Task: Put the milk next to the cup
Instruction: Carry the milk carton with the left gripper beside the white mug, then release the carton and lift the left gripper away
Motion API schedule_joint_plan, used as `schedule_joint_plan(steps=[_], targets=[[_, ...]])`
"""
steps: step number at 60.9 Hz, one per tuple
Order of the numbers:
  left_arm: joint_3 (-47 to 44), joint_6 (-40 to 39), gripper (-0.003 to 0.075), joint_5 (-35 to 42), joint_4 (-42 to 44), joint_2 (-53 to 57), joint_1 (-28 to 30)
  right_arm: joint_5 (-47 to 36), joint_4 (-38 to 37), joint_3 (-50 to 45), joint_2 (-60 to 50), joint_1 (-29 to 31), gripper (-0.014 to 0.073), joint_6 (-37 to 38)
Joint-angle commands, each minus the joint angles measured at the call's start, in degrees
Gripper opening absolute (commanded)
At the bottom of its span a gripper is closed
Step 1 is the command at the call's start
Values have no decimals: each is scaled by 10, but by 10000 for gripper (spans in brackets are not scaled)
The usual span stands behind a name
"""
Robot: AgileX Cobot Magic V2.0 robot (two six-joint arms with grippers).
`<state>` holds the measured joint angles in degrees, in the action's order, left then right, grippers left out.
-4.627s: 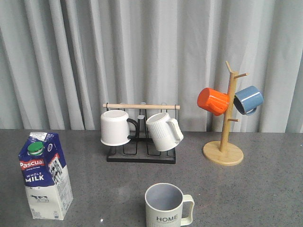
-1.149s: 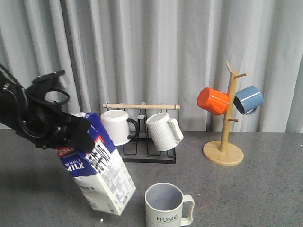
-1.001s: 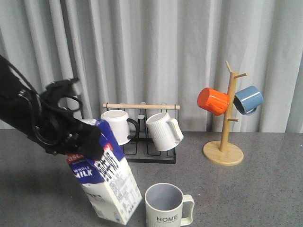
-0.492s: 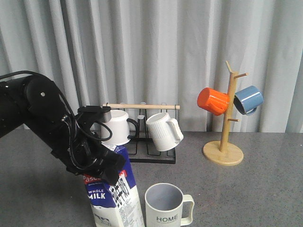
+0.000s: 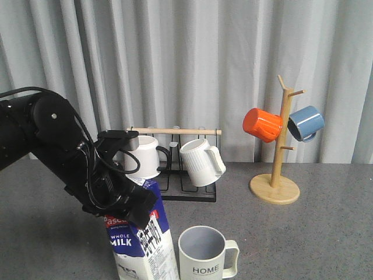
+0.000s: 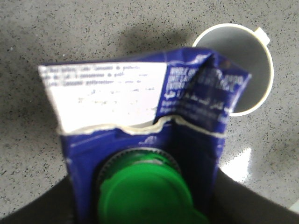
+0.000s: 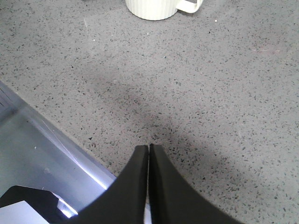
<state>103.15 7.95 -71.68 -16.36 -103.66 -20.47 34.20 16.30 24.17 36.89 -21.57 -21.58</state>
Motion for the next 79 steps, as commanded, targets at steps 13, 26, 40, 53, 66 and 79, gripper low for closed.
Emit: schedule_joint_plan(steps=[13,26,40,53,66,79], targets=[[18,-5,514,1,-16,57,-2,-30,7,15,0,2,-5,-1],[18,-5,514,1,-17,81,-2,-30,7,15,0,2,-5,-1],[18,-27,505,1,-40,143,-2,-37,5,15,0,2,-5,-1],[18,-24,341,1,-40,239,-2,-83,-1,15,0,2,-5,33],[5,1,-10,3,3,331,-2,-131,-28,15,0,2,-5,78],[-135,-5,-8,59,50,450,-2,-132,-28,15,0,2,-5,78]])
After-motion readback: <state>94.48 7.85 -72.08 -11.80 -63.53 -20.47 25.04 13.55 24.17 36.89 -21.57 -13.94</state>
